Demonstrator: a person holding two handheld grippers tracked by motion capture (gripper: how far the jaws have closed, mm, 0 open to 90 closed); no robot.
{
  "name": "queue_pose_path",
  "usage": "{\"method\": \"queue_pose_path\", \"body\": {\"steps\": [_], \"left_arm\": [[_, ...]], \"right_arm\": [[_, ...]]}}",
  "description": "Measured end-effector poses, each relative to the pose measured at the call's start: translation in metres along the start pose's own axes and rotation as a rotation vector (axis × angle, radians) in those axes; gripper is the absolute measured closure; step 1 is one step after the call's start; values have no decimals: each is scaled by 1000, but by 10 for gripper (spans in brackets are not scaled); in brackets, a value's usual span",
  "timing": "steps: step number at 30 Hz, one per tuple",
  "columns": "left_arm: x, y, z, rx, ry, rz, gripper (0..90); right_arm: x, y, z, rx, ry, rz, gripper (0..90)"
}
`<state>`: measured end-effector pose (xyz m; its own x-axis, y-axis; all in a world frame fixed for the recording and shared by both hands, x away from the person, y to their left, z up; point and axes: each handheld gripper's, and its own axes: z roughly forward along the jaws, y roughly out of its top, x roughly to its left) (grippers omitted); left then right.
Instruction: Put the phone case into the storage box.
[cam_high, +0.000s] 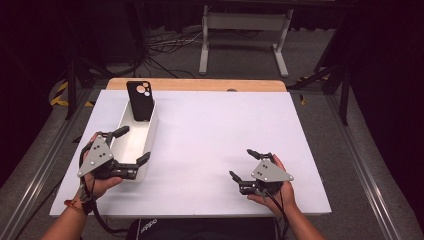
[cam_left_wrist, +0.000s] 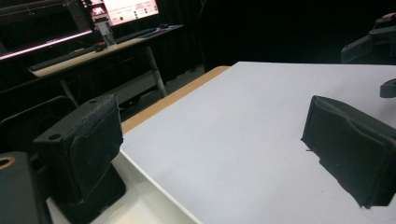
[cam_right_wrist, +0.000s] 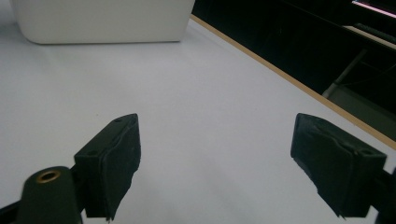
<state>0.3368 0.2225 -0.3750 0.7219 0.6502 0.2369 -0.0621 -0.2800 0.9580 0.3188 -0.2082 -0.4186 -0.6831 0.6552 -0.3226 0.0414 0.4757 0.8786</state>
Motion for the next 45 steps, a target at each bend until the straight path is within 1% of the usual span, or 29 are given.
{"method": "queue_pose_path", "body": {"steps": [2,3,4,5,6,7,8,11,12,17,22,23,25,27,30,31,32,34,35,37,38,41,42,43,44,45], "left_arm": [[-2,0,1,-4,1,-3,53],[-3,0,1,-2,2,5,53],[-4,-1,2,-8,-4,-3,52],[-5,-1,2,-1,-3,6,49],[-6,-1,3,1,-6,4,47],[-7,-1,4,-1,-2,11,47],[-9,-1,4,4,-5,17,47],[-12,-1,4,-8,-18,5,46],[-13,-1,5,-8,-21,15,46],[-19,-1,7,-8,-43,16,46],[-25,-1,9,-10,-56,33,47],[-27,-1,10,-9,-62,28,47],[-29,-2,11,-9,-67,38,47],[-31,-3,13,-9,-72,29,47],[-35,-5,15,-8,-75,29,47],[-35,-5,16,-8,-69,40,48],[-37,-5,16,-6,-79,35,49],[-38,-6,17,-11,-80,31,51],[-39,-6,17,-9,-87,31,51],[-42,-7,17,0,-90,44,51],[-43,-8,17,2,-92,36,51],[-46,-10,17,8,-96,38,51],[-48,-12,17,15,-96,33,51],[-49,-14,18,25,-91,43,48],[-51,-16,18,32,-94,30,41],[-52,-18,19,36,-96,33,36]], "right_arm": [[0,0,0,0,3,-1,170],[0,0,0,0,3,-1,170],[0,0,0,0,3,-1,170],[0,0,0,1,6,-1,170],[0,0,-1,0,6,-3,170],[0,0,-1,0,5,-3,170],[0,-1,-1,1,5,-4,170],[0,-1,-1,6,7,-7,169],[0,-1,-1,7,7,-6,169],[1,-1,-1,8,7,-9,168],[1,-1,-1,8,0,-12,167],[1,-1,-1,8,0,-12,167],[1,-1,-1,6,-2,-14,167],[1,-1,-2,5,-2,-15,167],[2,-1,-2,2,-5,-18,167],[2,-1,-2,2,-5,-19,167],[2,-1,-2,5,-3,-19,166],[1,-1,-2,4,-4,-21,166],[2,-1,-2,4,-3,-19,166],[2,-1,-2,4,-3,-21,166],[2,-1,-2,2,-4,-25,166],[2,-1,-2,3,-5,-25,165],[3,-1,-2,1,-4,-23,164],[3,-1,-3,3,-3,-25,164],[3,0,-3,-2,-6,-25,163],[3,0,-3,-5,-8,-23,161]]}}
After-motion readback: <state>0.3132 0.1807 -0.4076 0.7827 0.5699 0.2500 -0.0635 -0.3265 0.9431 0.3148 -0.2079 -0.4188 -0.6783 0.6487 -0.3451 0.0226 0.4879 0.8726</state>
